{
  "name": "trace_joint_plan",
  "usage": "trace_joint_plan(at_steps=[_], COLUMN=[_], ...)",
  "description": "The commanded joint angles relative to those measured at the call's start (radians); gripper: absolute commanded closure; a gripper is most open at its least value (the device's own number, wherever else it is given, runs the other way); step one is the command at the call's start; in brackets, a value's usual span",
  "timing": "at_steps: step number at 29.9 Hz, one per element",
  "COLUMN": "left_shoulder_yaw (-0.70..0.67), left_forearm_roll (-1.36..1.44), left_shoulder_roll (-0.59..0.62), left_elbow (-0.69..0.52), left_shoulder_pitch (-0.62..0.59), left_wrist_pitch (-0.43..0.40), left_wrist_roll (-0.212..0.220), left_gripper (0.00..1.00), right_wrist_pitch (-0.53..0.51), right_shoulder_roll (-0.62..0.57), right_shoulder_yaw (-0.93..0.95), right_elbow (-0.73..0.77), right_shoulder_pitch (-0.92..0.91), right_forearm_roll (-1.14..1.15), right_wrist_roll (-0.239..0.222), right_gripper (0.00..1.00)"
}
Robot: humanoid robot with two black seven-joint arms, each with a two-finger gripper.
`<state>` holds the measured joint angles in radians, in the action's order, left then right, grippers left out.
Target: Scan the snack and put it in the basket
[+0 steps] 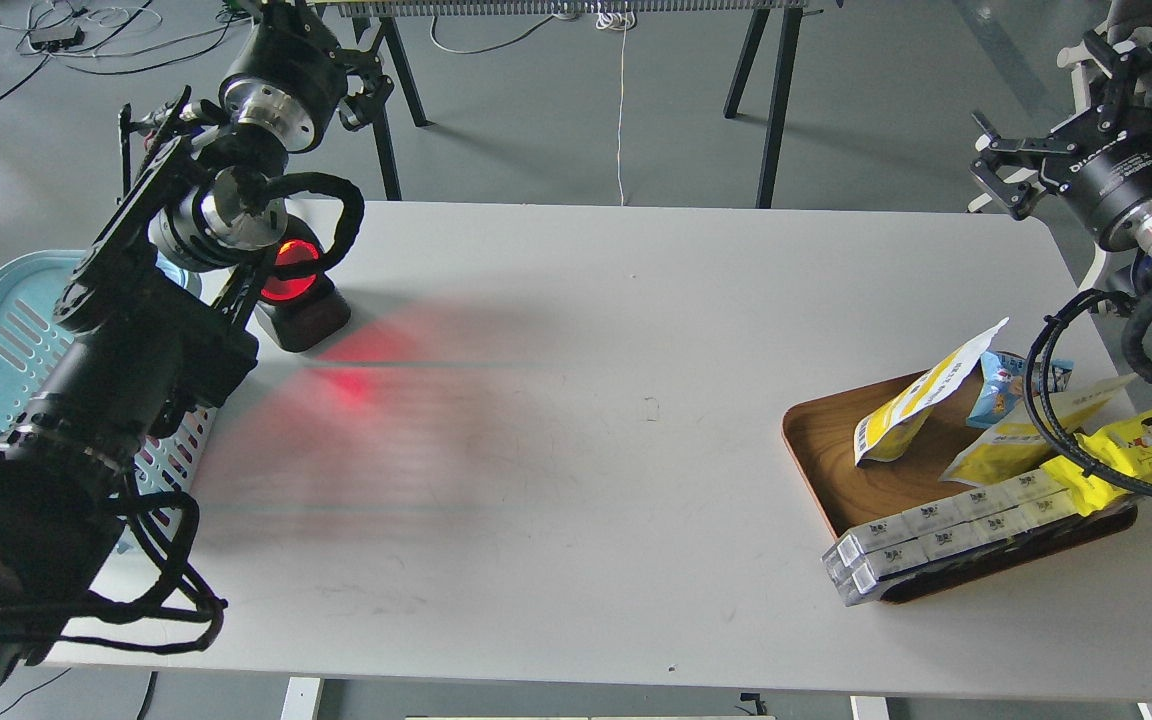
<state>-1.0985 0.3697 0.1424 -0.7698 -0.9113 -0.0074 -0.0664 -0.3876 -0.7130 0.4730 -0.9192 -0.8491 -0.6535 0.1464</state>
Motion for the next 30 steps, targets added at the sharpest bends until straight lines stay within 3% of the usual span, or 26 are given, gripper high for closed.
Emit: trace_joint_plan(at_steps=[1, 15, 21, 26, 30], left_shoulder_yaw=[0.002, 0.0, -0.001, -0.001, -0.007], left_forearm_roll=[0.0, -0.006, -0.006, -0.006, -0.005], left_shoulder_roll=[-0.001, 0.003, 0.005, 0.008, 0.022], left_elbow=[-0.002, -0.023, -0.035, -0.052, -0.077], left_shoulder_pitch=[-0.003, -0.032, -0.038, -0.04, -0.037], left_wrist_pitch=[-0.005, -0.006, -0.006, -0.005, -0.003], left_wrist_roll=[-0.01, -0.006, -0.013, -0.016, -0.018], left_gripper=[0.0, 0.0, 0.0, 0.0, 0.0], right_wrist_pitch=[0.003, 0.072, 0.13, 0.162, 0.185], right_shoulder_roll=[0.0, 0.0, -0.023, -0.115, -0.253], right_shoulder_yaw=[0.001, -0.001, -0.002, -0.019, -0.109], right_elbow=[-0.001, -0.021, -0.102, -0.205, -0.289], right_shoulder_pitch=[-0.001, -0.002, -0.022, -0.05, -0.125], right_forearm_roll=[0.0, 0.002, 0.003, 0.017, 0.07], right_wrist_roll=[0.004, 0.002, 0.002, -0.001, -0.004], right_gripper=[0.0, 0.0, 0.0, 0.0, 0.0])
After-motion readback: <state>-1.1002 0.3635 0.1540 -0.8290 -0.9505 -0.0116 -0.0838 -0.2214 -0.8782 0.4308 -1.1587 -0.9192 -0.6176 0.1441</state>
